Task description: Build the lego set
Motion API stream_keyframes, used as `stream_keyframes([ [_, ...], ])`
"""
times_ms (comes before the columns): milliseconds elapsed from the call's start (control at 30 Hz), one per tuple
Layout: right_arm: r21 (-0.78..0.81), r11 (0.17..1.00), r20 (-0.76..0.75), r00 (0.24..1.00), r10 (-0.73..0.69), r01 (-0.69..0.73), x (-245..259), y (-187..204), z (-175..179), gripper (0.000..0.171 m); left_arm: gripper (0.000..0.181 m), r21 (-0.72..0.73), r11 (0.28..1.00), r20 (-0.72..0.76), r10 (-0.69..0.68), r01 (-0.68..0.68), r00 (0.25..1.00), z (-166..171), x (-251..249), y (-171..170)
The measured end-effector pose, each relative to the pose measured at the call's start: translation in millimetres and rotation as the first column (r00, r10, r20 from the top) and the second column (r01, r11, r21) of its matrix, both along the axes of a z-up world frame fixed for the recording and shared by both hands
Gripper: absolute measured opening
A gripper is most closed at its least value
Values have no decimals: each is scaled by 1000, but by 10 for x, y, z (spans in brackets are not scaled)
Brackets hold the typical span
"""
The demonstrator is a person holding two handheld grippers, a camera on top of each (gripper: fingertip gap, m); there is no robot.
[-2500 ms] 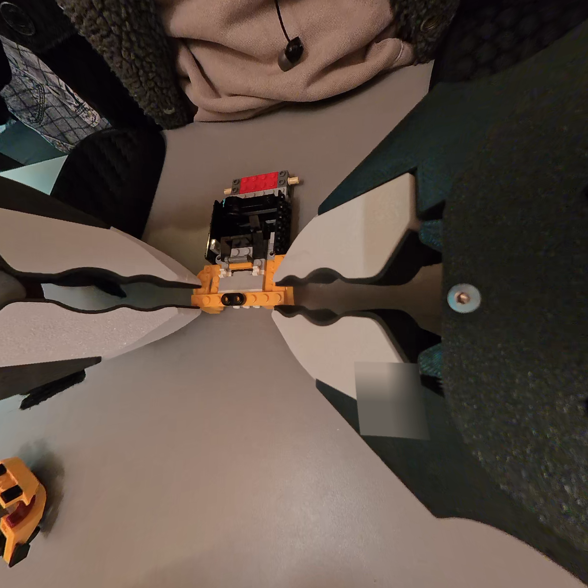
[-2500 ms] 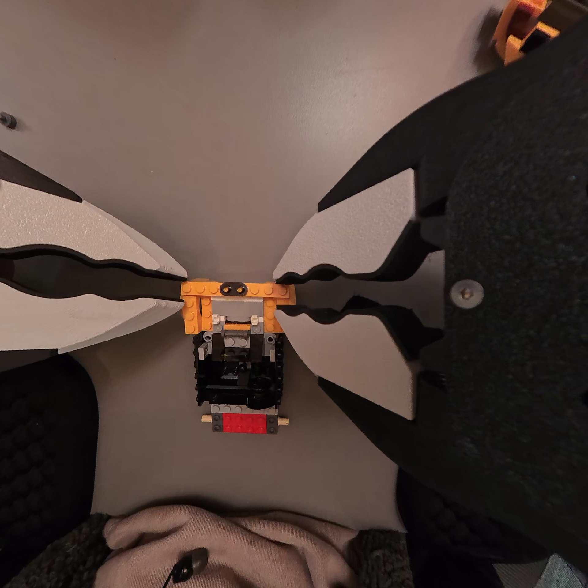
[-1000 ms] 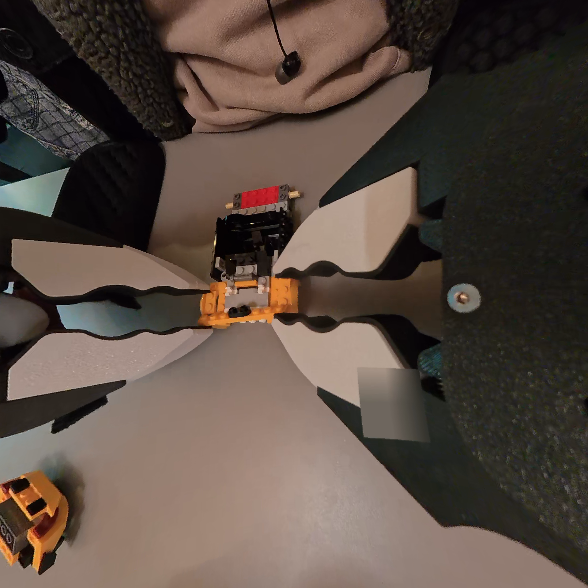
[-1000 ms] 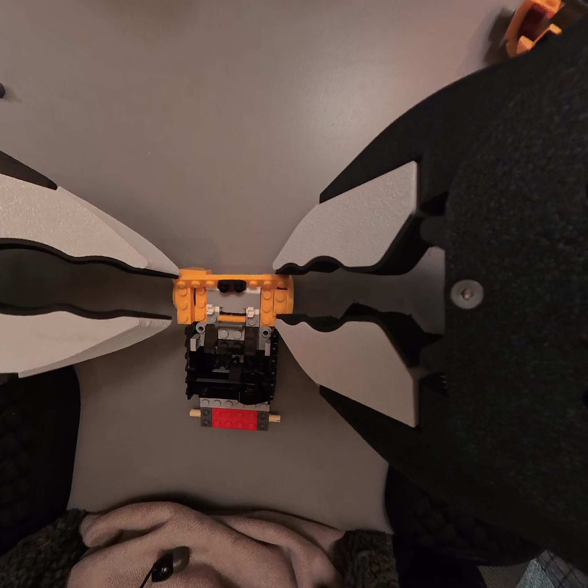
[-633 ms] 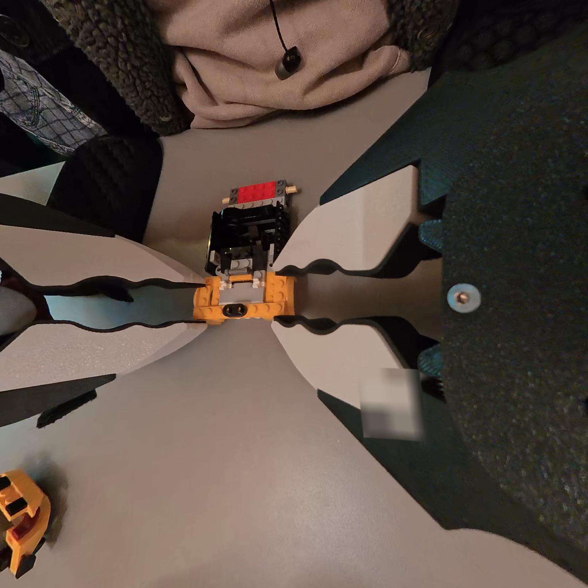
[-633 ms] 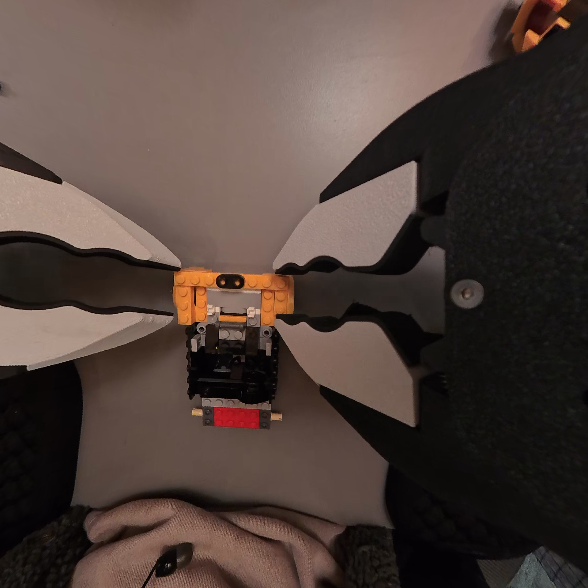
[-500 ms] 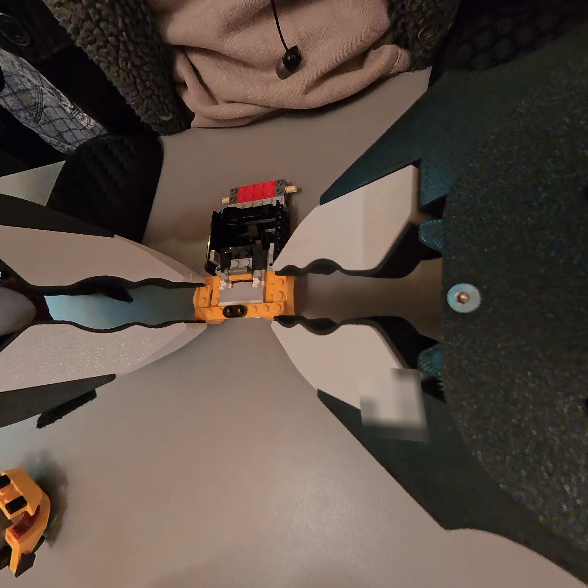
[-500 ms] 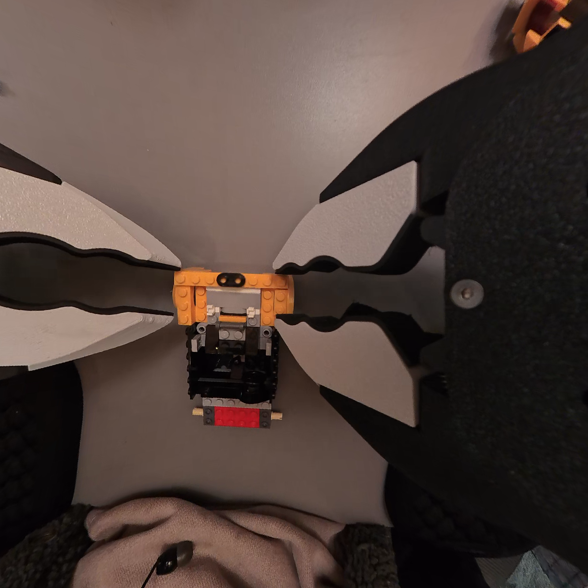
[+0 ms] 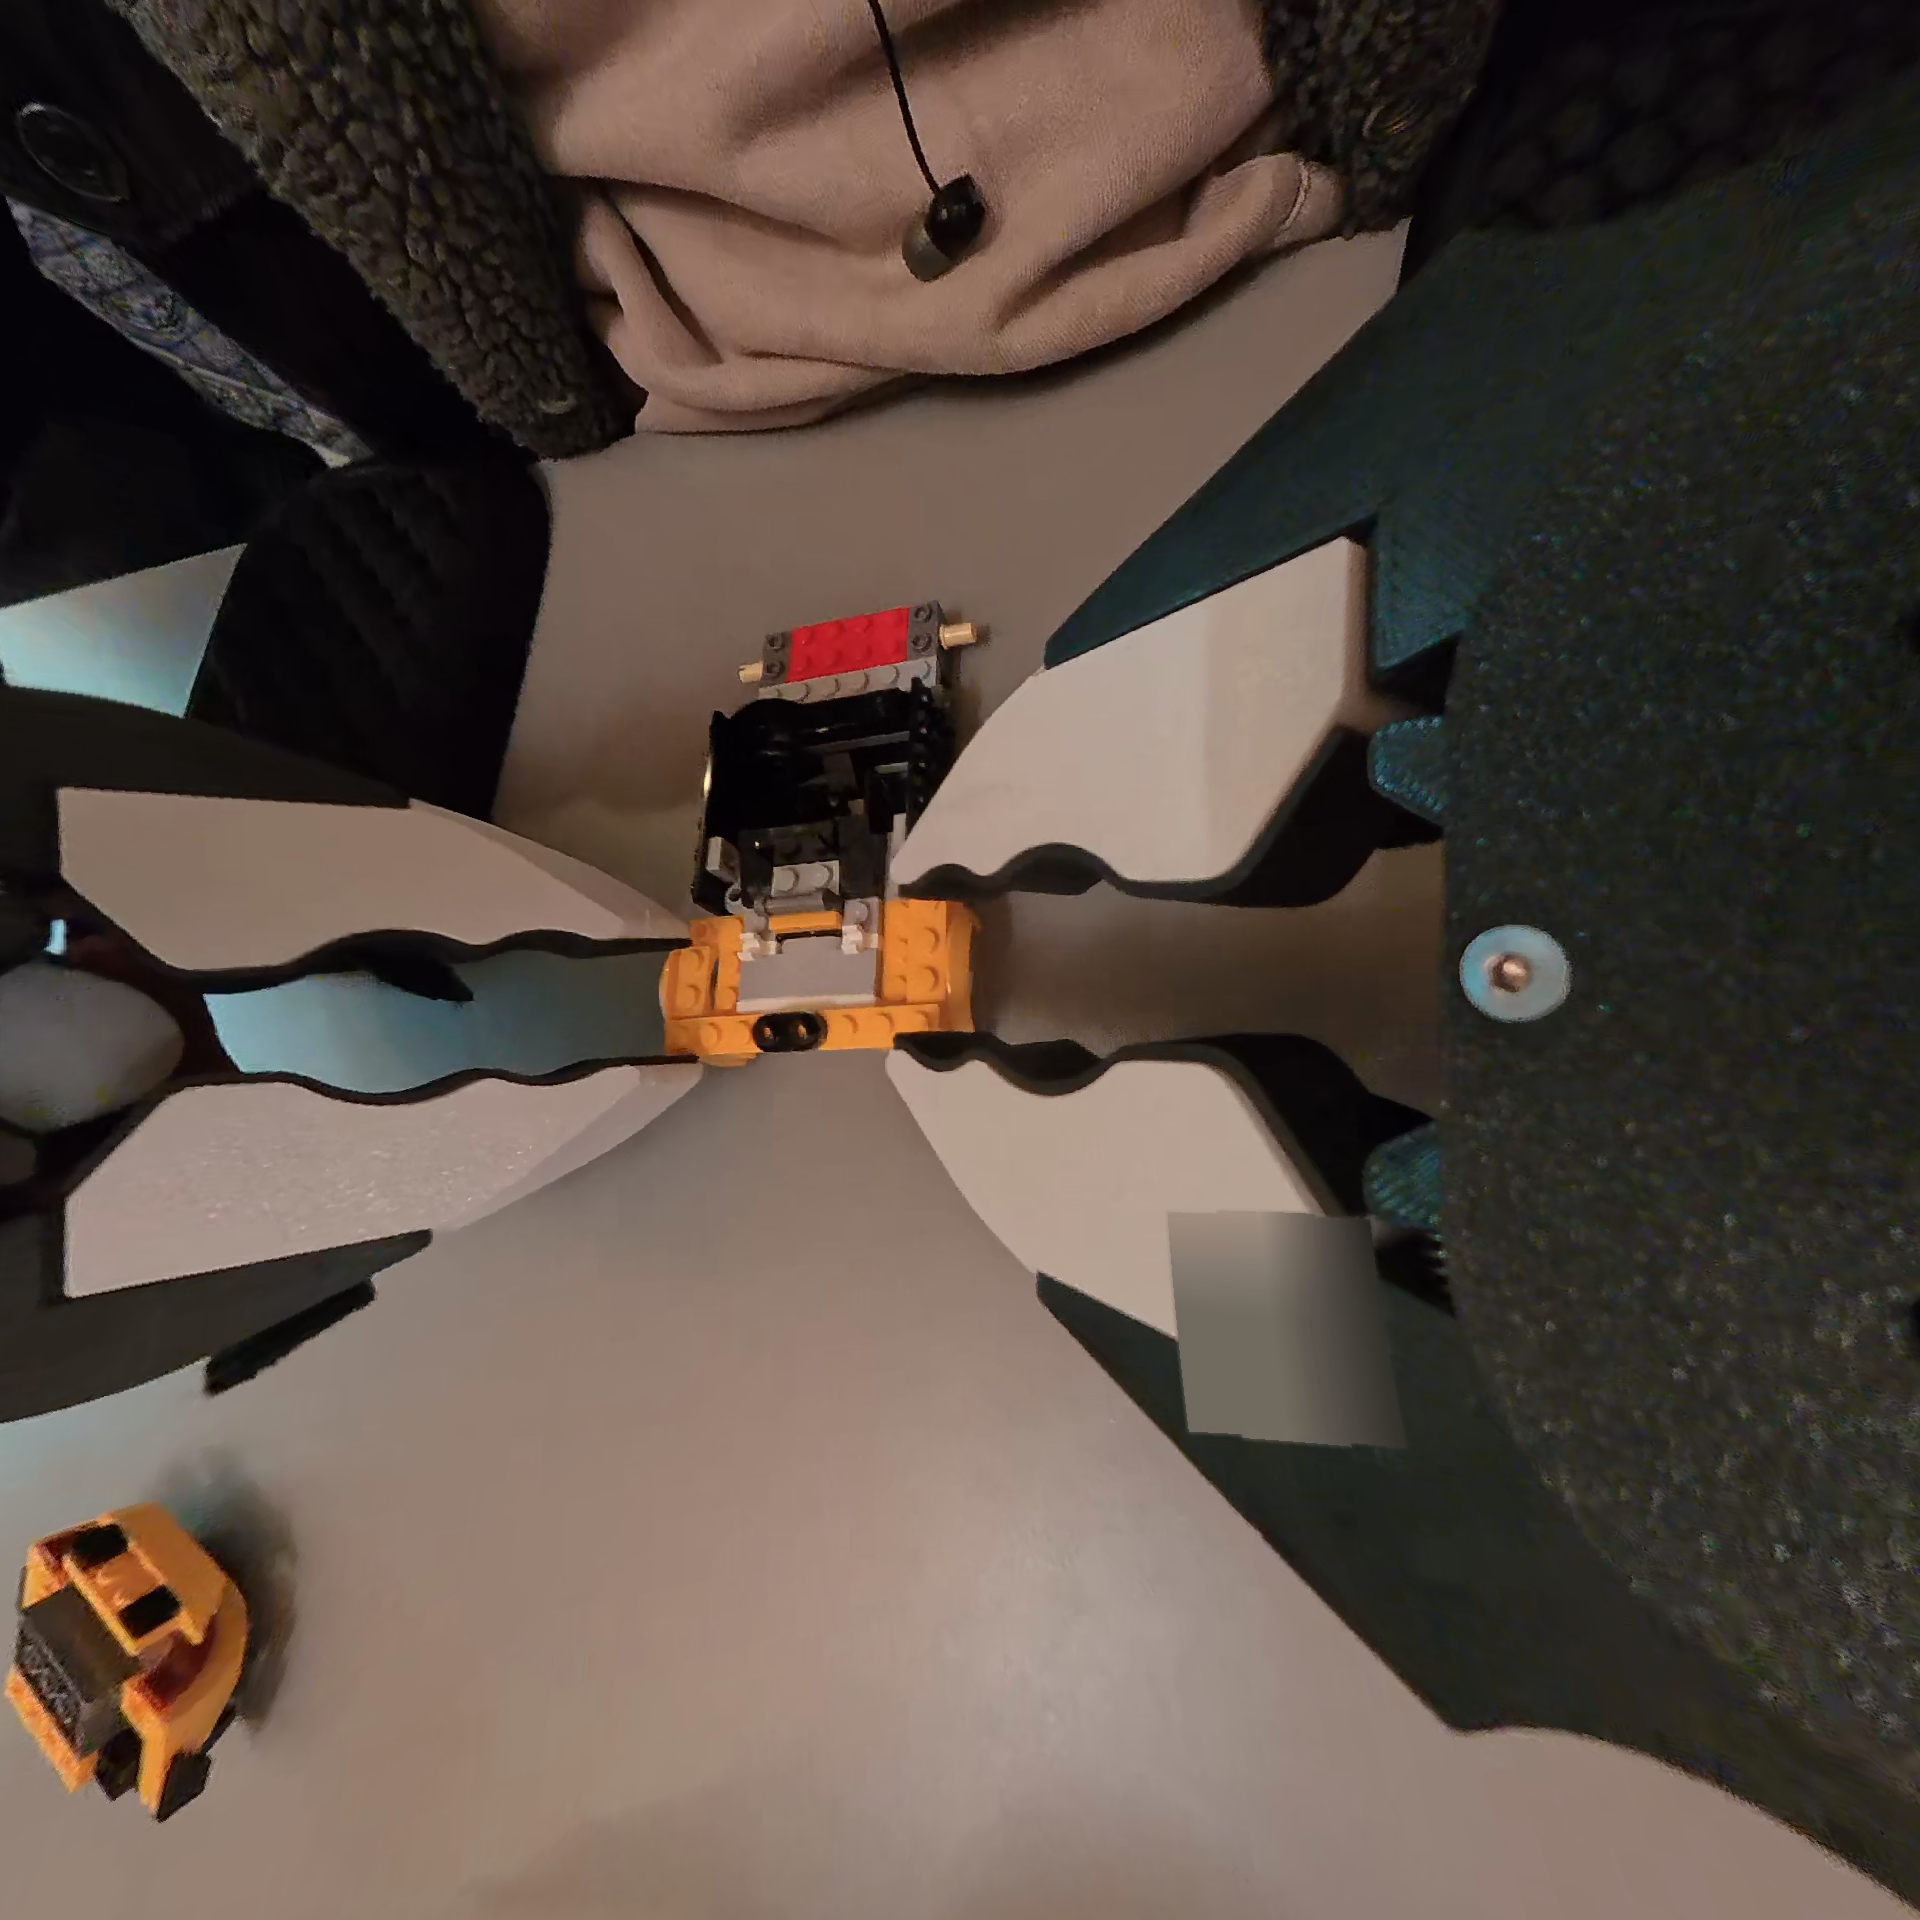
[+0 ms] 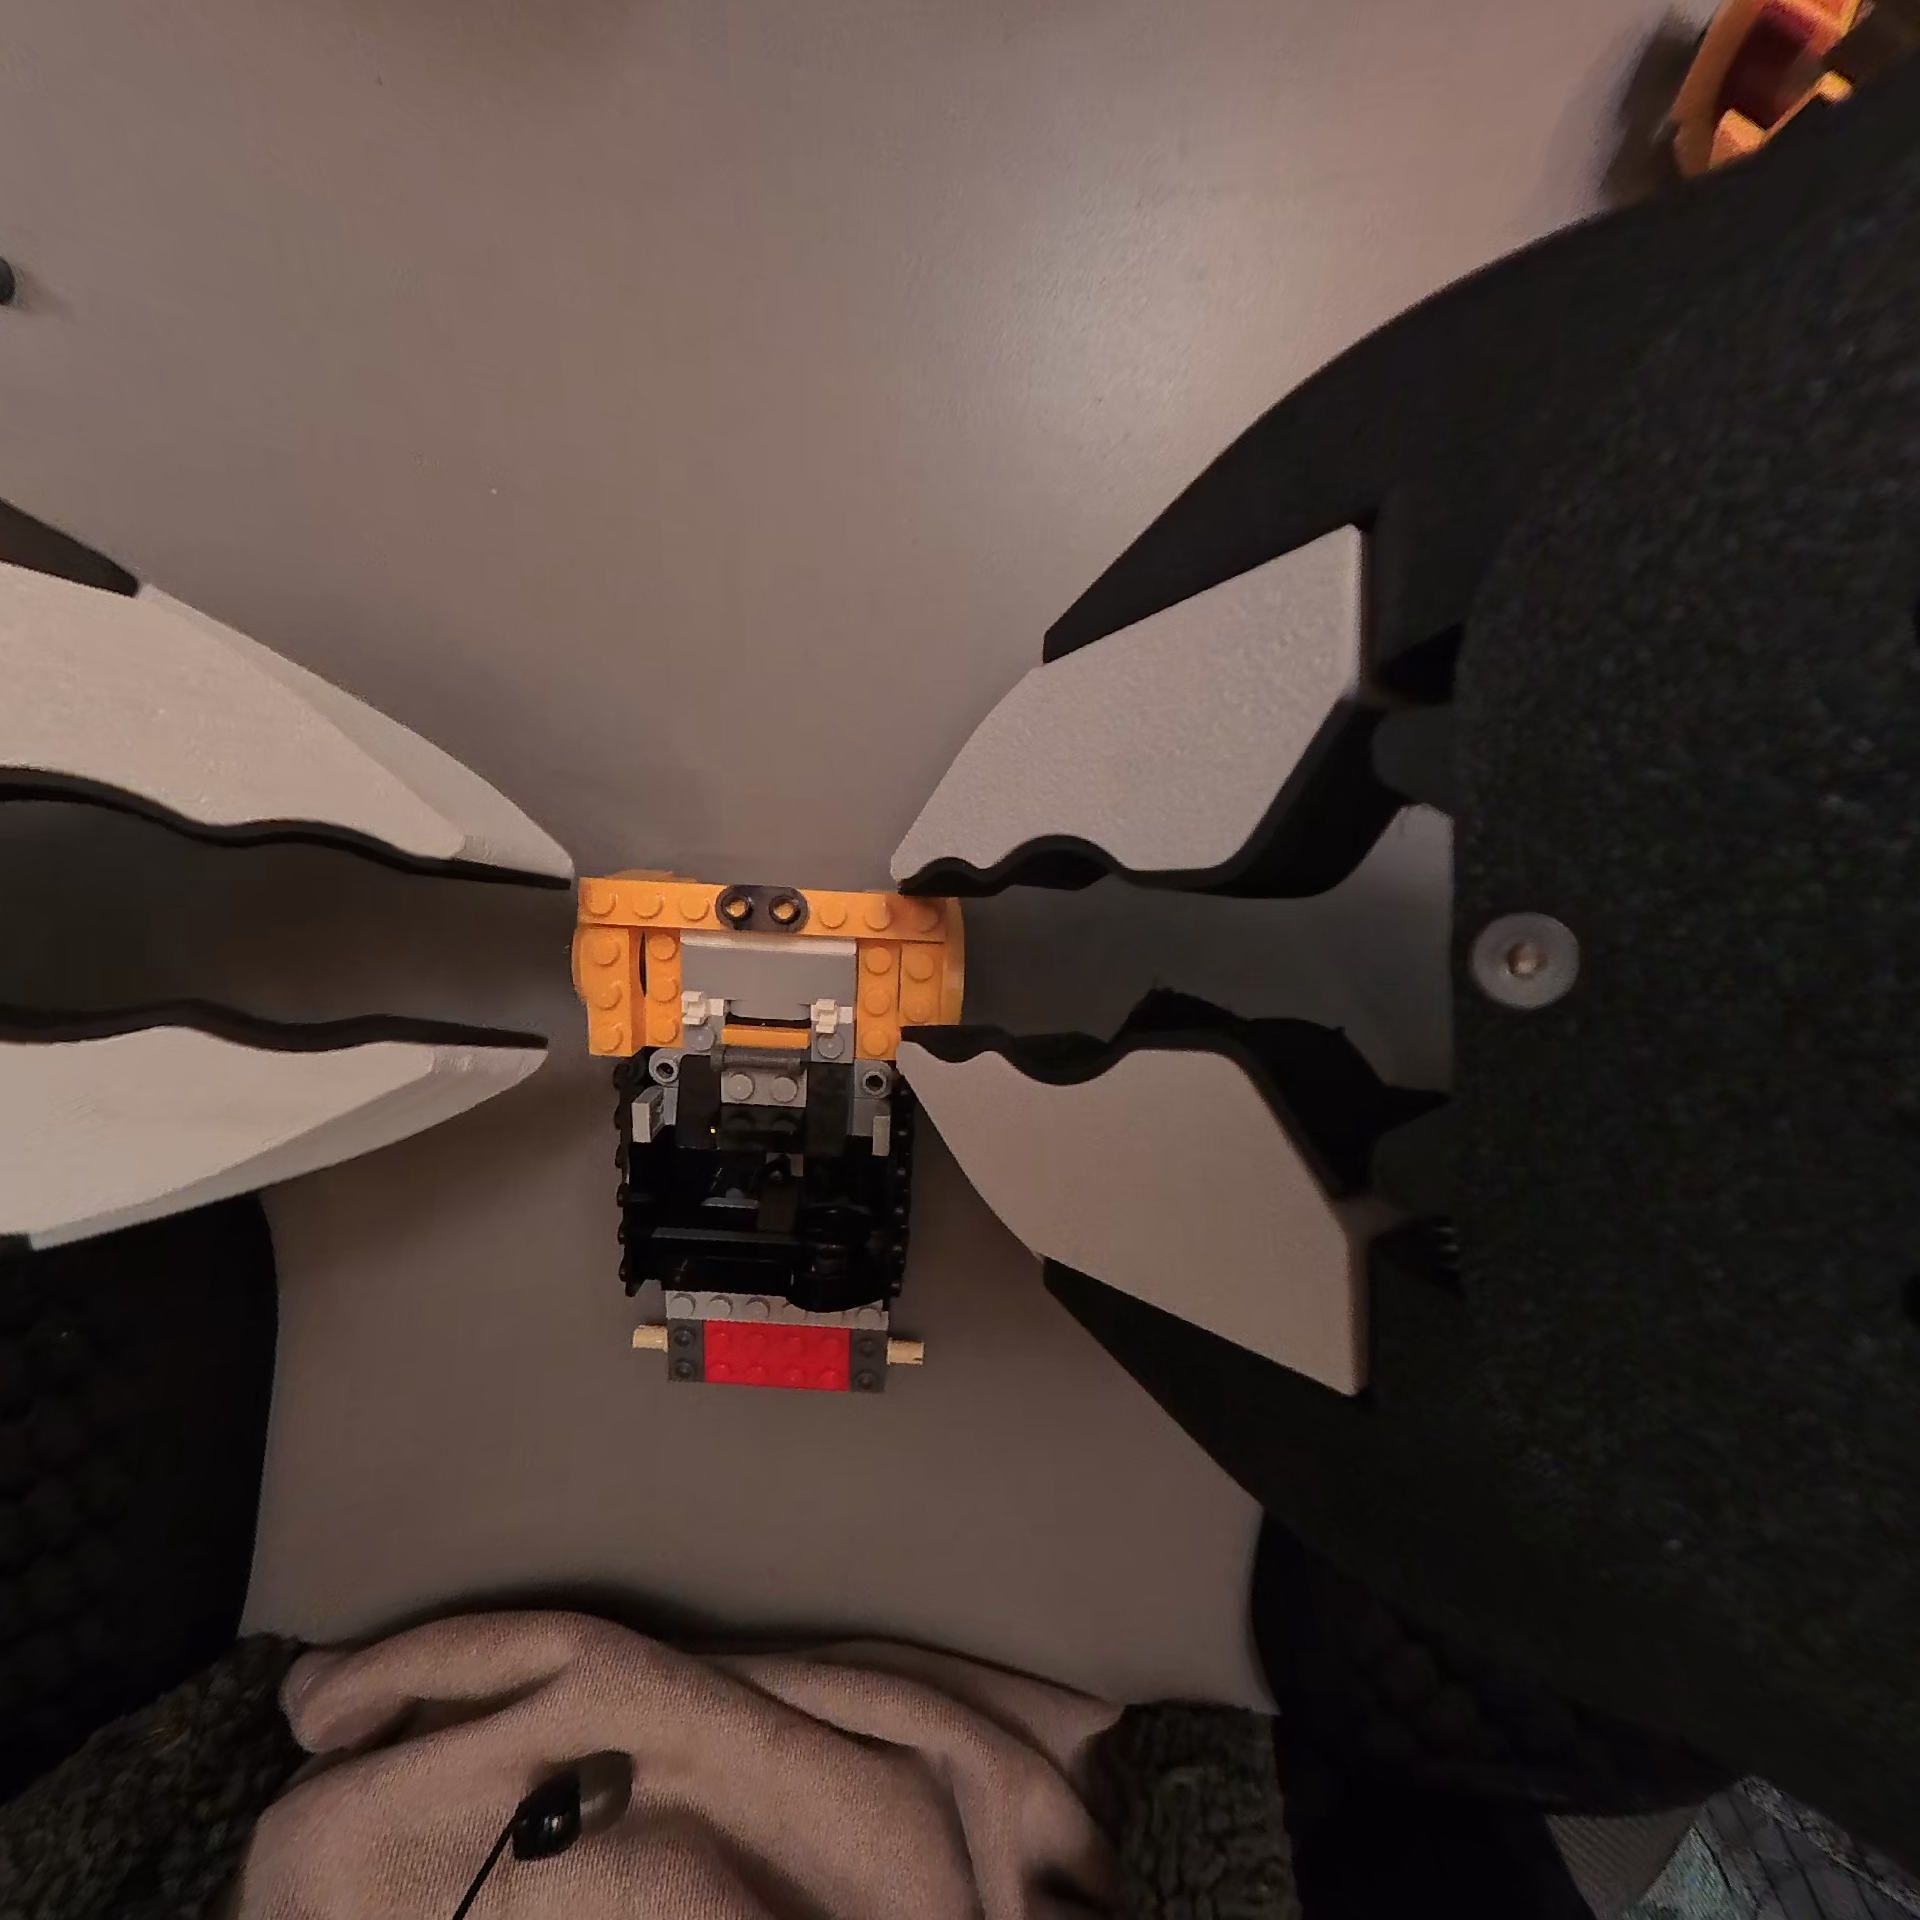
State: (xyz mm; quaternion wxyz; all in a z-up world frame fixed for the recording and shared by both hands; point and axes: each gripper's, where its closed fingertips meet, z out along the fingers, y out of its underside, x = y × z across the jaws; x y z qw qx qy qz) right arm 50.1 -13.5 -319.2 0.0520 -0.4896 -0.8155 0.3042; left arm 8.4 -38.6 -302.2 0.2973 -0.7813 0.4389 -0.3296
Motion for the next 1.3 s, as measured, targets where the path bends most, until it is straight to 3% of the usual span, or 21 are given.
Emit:
stream_keyframes([
  [500,1,1000,1,1000,8,-8,-5,-10,-14,23,25,-12,1000,-38,-27,26,999,-70,70,-86],
  [733,-33,999,-2,1000,3,-3,-6,-20,31,23,24,-1,997,-10,72,-72,997,-46,-67,19],
  [900,-86,992,19,996,-90,91,-78,64,44,22,23,79,983,-48,170,-166,984,-94,-246,209],
  [1067,-234,916,142,943,-300,327,-249,176,55,23,23,177,962,-99,226,-206,969,-106,-349,385],
  [1200,-184,915,220,922,-318,359,-275,129,-70,23,23,216,959,-142,217,-184,966,-146,-343,388],
  [1300,-160,925,236,923,-303,345,-285,76,-112,8,23,243,958,-166,194,-151,967,-149,-315,357],
])
